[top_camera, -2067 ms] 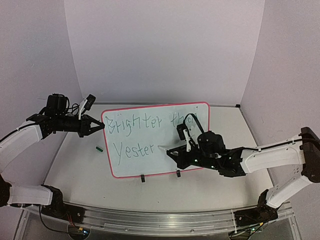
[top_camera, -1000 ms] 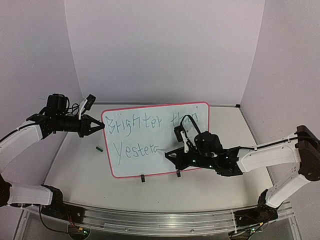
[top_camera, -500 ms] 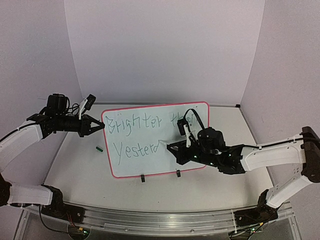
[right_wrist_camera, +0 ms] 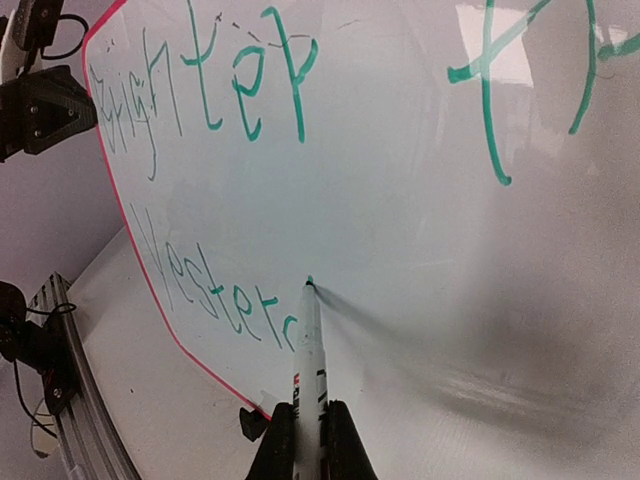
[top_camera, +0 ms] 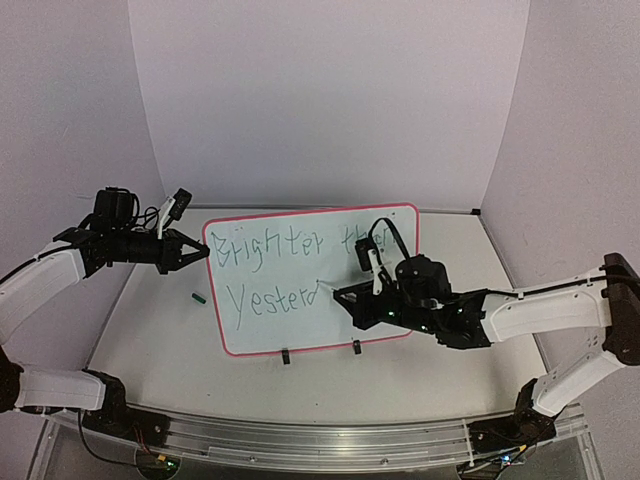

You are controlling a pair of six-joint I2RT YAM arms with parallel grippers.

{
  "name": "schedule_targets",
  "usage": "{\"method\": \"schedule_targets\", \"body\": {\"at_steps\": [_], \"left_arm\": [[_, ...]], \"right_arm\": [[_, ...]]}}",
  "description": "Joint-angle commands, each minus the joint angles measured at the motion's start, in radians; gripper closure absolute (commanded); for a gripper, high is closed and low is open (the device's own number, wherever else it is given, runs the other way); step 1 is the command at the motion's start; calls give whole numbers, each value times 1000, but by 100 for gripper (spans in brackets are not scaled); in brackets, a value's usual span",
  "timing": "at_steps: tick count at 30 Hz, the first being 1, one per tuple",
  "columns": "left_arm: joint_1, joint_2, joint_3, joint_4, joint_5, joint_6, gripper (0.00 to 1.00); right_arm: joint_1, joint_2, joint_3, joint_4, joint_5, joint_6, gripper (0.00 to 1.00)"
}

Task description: Write a sentence on the whiteboard

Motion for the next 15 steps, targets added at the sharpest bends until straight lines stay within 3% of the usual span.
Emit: {"method": "schedule_targets", "body": {"at_steps": [1,15], "left_arm": [[-33,35,-13,-93,-39,43,100],[-33,36,-11,-94,-37,43,100]], "right_arm": [[-4,17,-20,22,-47,38,100],[-3,28,-40,-27,-68,74,100]]}}
